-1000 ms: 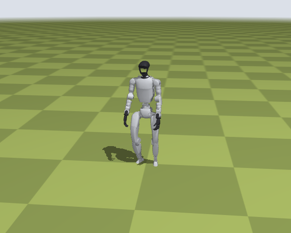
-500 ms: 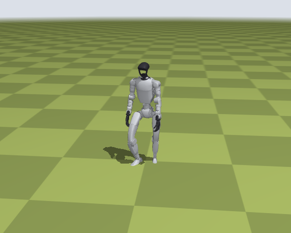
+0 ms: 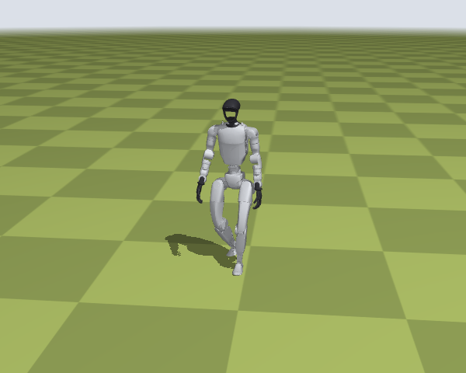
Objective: Walk
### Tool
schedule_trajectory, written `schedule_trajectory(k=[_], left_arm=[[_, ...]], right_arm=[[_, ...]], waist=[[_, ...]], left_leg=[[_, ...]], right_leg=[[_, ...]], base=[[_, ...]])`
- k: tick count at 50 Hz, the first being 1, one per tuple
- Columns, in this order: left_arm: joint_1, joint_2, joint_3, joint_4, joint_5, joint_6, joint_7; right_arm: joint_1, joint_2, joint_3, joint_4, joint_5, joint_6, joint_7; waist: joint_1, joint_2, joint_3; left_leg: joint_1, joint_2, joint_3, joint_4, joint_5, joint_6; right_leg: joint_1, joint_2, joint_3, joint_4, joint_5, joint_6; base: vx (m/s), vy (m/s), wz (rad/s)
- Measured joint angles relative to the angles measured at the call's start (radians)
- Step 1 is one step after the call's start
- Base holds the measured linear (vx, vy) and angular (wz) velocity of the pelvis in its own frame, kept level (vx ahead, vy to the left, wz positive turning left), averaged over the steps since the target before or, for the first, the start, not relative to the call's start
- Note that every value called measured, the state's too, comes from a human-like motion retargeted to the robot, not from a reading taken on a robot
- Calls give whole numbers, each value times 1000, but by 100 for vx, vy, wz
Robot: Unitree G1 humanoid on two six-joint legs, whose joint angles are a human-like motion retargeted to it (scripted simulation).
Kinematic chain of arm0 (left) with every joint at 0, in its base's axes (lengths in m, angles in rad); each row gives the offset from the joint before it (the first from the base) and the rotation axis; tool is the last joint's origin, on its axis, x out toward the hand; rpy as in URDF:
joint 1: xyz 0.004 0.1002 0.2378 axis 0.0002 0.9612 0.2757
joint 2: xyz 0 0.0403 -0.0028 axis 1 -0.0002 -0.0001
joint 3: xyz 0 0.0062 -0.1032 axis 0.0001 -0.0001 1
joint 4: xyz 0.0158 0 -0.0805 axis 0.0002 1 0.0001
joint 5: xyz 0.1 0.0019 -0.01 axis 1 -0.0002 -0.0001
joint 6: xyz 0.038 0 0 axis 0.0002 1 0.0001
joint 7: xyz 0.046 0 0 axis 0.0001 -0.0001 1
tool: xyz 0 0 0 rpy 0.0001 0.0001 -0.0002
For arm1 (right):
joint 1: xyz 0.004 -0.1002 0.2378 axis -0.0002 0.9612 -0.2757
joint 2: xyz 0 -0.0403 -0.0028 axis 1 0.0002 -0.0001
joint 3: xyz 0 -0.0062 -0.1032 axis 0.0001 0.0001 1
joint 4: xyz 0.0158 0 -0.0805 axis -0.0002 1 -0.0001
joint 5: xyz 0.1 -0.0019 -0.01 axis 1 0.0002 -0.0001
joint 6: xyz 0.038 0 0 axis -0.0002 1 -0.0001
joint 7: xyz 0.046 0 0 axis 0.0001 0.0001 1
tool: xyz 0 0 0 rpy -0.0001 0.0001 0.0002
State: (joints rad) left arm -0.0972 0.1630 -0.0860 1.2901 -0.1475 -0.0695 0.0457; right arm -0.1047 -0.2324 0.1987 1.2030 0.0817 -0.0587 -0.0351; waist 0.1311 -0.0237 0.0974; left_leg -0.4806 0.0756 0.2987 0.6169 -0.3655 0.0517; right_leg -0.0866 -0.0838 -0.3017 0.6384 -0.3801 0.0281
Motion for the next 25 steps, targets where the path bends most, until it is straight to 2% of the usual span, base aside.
schedule_trajectory(k=[2, 4, 7, 9, 10, 13, 15, 18, 20, 23, 25], left_arm=[[22, -7, -4, 24, 2, 5, -11], [48, -15, -7, 49, -3, 13, -23], [86, -27, -5, 77, -16, 25, -45], [103, -30, -5, 86, -18, 33, -56], [107, -30, -5, 88, -17, 37, -60], [80, -18, -6, 69, -9, 47, -46], [36, -9, -1, 39, -6, 47, -25], [-26, 16, -7, -38, -10, 19, 12], [-63, 41, -16, -101, -9, -10, 33], [-109, 80, -24, -191, -6, -52, 54], [-125, 90, -17, -231, -10, -70, 66]], right_arm=[[-6, -1, -4, 7, -1, 1, 3], [-8, -2, -10, 9, 2, 1, 5], [-11, -1, -23, 3, 24, 0, 7], [-17, 4, -32, -7, 32, -1, 1], [-21, 7, -35, -12, 32, -1, -3], [-38, 20, -37, -14, 21, 1, -19], [-46, 27, -27, -2, 8, 4, -27], [-18, 32, -4, 14, -8, 1, -30], [8, 31, 5, 20, -6, 0, -27], [48, 27, 6, 29, -8, -1, -28], [67, 23, -1, 42, -4, 0, -37]], waist=[[1, -28, -9], [-2, -52, -13], [-27, -95, -9], [-54, -124, -2], [-69, -136, 3], [-105, -139, 17], [-124, -114, 20], [-158, -81, 12], [-173, -57, 2], [-168, -8, -23], [-159, 22, -33]], left_leg=[[31, -85, -3, -193, 92, -5], [54, -146, -13, -262, 143, 9], [80, -231, -29, -217, 147, 70], [100, -280, -42, -149, 97, 124], [112, -301, -50, -114, 62, 151], [171, -320, -90, -47, -17, 178], [232, -303, -120, -55, -43, 162], [332, -269, -150, -101, -39, 110], [387, -238, -160, -118, -35, 75], [414, -163, -168, -49, -18, 18], [394, -119, -191, 82, 19, -25]], right_leg=[[6, -57, -7, 77, 37, 21], [-3, -116, -4, 201, 124, 41], [-60, -220, 37, 464, 318, 64], [-118, -294, 68, 642, 413, 49], [-150, -329, 86, 722, 433, 35], [-270, -366, 119, 845, 315, -30], [-354, -343, 106, 827, 210, -66], [-446, -277, 50, 624, 124, -65], [-481, -209, 11, 403, 130, -30], [-471, -61, -25, 30, 221, 31], [-453, 8, -27, -54, 272, 27]], base=[[85, 2, 44], [87, 3, 37], [88, 5, 41], [89, 6, 42], [89, 6, 37], [89, 5, 26], [90, 0, 13], [91, -7, 24], [93, -8, 13], [93, -7, -17], [96, -5, -23]])
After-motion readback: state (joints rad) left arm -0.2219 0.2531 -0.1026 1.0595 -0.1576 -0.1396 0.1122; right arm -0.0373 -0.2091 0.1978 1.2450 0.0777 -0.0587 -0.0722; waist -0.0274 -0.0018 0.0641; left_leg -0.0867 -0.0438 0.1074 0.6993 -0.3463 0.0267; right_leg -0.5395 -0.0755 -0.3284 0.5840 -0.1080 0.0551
